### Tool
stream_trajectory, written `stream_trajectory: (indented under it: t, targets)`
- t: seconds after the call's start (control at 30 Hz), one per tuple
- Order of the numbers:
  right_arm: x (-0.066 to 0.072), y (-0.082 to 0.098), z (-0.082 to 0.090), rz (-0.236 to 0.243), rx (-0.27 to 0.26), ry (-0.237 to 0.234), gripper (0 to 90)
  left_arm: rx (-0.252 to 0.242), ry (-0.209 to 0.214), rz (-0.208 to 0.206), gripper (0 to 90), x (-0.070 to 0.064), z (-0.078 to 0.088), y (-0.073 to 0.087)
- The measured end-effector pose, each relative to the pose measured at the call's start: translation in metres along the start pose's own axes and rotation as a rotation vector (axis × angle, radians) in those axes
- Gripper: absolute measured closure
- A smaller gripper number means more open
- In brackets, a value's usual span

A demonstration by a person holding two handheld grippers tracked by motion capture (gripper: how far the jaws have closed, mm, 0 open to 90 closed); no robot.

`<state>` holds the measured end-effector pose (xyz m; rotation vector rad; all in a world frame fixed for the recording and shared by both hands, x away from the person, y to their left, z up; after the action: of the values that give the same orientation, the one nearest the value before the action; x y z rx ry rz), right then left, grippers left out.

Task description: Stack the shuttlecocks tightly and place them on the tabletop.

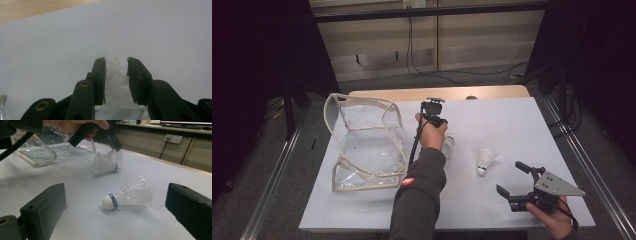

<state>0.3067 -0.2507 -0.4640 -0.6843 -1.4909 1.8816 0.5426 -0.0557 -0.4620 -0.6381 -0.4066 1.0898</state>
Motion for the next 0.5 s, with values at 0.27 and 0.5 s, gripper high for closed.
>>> stream_trajectory:
  t: [0.27, 0.5]
  targets:
    - [0.0000, 0.0003, -0.0003, 0.002, 0.002, -0.001, 2.7, 0.005, 0.013, -0.001, 65.0, -0.0001, -0.0010, 0.0008]
    - [0.0002, -0.0001, -0.0003, 0.002, 0.000, -0.002, 2.7, -0.001, 0.017, 0.004, 61.4, -0.0005, 0.0003, -0.0001]
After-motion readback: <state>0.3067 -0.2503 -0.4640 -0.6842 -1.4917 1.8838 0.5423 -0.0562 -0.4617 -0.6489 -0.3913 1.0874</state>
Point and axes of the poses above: each handheld gripper's, and its own axes: z roughly backward along the jaws, y roughly out of its underside, x roughly to its left, the point moved 8 cm from there along -z, roughly forward along the jaws, and after that the axes turned 4 degrees about -y, right-handed, at the moved point
